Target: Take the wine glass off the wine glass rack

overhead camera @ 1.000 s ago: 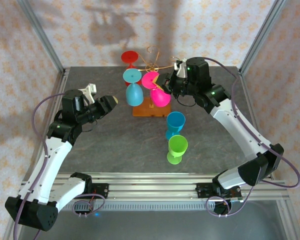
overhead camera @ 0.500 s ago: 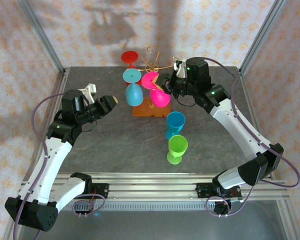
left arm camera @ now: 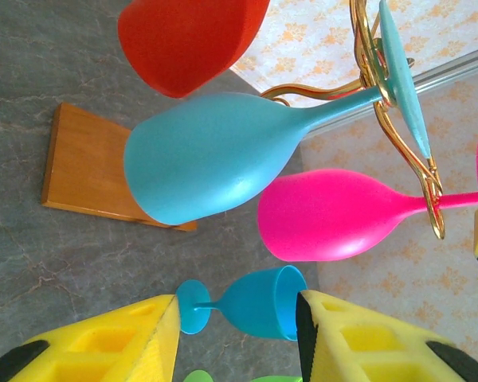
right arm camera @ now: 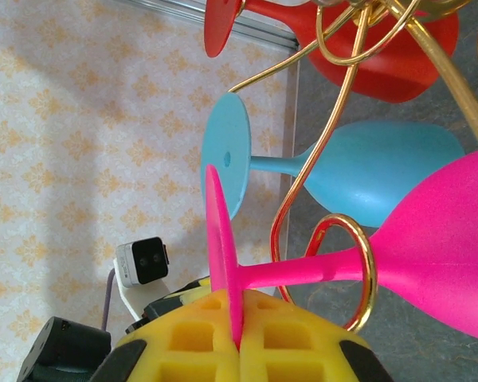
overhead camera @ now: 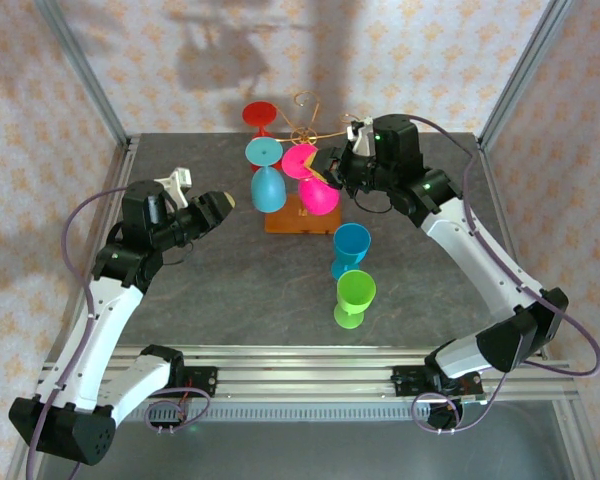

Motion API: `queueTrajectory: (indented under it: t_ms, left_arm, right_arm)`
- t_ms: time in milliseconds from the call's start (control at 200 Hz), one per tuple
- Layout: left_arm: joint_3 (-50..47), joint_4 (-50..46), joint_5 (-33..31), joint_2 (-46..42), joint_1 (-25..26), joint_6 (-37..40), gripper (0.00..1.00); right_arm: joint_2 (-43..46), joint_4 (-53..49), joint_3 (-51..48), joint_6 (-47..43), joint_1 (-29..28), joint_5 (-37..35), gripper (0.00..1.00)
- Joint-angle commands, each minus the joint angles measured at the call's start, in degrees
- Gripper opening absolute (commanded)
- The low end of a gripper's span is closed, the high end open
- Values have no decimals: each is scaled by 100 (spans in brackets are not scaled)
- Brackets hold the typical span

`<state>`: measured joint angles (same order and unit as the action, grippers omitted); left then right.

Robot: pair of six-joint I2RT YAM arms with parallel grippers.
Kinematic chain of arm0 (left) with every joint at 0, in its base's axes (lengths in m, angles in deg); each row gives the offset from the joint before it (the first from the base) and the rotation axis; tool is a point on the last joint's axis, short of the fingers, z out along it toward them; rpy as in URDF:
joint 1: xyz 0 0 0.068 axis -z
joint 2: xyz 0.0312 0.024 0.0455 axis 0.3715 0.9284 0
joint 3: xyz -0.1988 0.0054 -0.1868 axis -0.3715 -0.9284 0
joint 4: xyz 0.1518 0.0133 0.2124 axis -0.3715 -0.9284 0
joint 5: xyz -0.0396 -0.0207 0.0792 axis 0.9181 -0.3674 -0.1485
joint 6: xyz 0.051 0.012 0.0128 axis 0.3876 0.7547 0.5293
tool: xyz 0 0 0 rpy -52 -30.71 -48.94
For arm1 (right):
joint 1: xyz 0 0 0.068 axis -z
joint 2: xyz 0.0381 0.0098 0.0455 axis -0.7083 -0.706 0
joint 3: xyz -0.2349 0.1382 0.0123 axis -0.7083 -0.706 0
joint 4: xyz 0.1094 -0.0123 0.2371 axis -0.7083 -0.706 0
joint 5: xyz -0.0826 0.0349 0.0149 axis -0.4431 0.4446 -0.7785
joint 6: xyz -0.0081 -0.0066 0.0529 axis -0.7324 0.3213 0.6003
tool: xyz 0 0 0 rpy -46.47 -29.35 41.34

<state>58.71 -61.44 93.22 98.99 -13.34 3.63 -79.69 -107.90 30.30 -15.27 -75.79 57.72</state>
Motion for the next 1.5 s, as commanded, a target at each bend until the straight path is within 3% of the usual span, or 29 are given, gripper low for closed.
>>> queueTrajectory:
  t_ms: [0,425,1492]
  left_arm:
    - [-68,4,-32,-109,-54,40,43]
    - [-150,81,-59,-130,-55,-37,43]
    - [-234,-96,-152,-473,-52,-12,43]
  right_arm:
    - [224,173,70,-34,3,192,0]
    - [182,110,113,-36,-22,449,0]
    - [-234,-81,633,-12,-156,243,0]
